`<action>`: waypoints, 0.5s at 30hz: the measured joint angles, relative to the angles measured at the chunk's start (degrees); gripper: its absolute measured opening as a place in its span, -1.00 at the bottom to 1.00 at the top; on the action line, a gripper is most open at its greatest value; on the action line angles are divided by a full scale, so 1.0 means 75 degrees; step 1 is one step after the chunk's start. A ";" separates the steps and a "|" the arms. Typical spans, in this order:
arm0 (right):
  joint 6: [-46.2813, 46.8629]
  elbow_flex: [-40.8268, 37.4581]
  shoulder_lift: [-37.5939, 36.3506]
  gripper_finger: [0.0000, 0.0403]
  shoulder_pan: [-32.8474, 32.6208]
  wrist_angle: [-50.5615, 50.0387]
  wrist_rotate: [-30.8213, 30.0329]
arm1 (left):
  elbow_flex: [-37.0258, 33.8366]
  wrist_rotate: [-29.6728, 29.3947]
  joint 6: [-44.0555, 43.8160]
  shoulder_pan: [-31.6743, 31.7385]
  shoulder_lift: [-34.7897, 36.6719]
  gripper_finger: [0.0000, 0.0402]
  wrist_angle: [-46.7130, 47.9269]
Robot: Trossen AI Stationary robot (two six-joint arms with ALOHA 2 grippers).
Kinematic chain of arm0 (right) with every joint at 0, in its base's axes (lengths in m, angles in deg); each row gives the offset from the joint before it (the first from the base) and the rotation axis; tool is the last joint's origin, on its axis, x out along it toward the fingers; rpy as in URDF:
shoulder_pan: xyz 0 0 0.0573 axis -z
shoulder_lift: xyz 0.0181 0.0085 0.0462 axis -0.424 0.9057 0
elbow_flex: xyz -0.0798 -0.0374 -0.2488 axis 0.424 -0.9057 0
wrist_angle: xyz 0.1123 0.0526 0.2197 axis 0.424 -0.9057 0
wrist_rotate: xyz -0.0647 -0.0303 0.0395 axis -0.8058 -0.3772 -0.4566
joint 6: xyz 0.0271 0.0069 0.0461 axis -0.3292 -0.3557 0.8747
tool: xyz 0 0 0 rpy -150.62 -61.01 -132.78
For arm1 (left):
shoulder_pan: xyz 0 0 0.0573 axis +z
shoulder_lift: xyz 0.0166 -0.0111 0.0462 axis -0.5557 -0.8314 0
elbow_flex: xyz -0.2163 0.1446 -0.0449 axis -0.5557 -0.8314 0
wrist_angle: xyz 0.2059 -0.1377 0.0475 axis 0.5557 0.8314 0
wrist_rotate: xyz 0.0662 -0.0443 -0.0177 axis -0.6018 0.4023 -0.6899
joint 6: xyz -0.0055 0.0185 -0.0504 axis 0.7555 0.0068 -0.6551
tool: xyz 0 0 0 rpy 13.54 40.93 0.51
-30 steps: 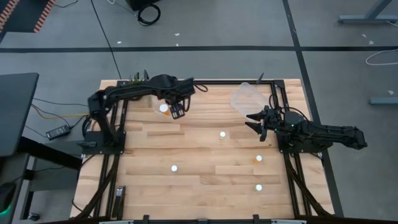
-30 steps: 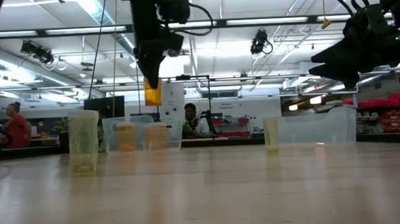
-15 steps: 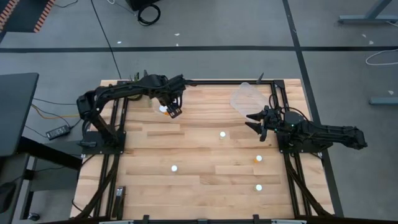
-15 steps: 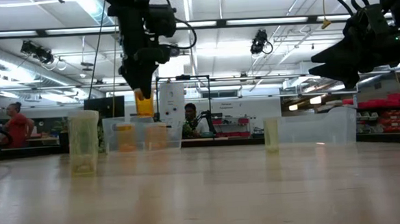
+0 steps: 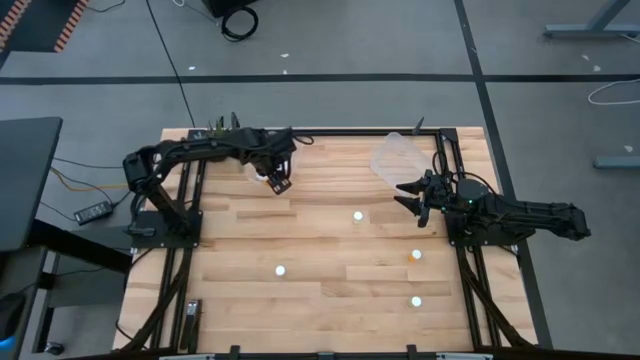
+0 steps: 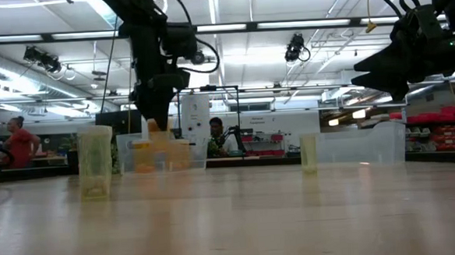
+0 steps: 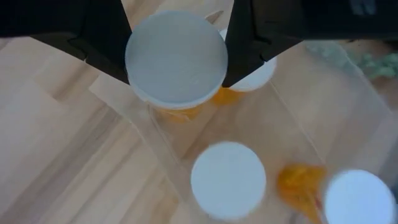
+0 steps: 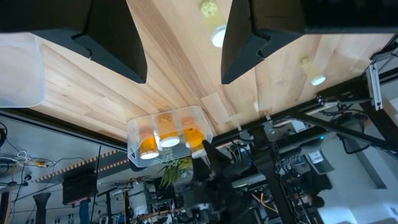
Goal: Pick and place medicine bottles into bin by pill shape (circle, oval)
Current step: Put the large orange pill bottle into the left transparent bin
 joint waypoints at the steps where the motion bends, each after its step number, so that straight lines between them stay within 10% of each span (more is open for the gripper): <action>1: 0.0000 -0.0002 0.0000 0.06 -0.0002 0.0000 0.0000 | -0.0091 0.0001 -0.0011 0.0000 0.0000 0.07 -0.0082; 15: 0.0000 -0.0003 0.0000 0.06 -0.0001 0.0000 0.0000 | -0.0496 -0.0283 -0.0143 0.0013 -0.0003 0.06 -0.0657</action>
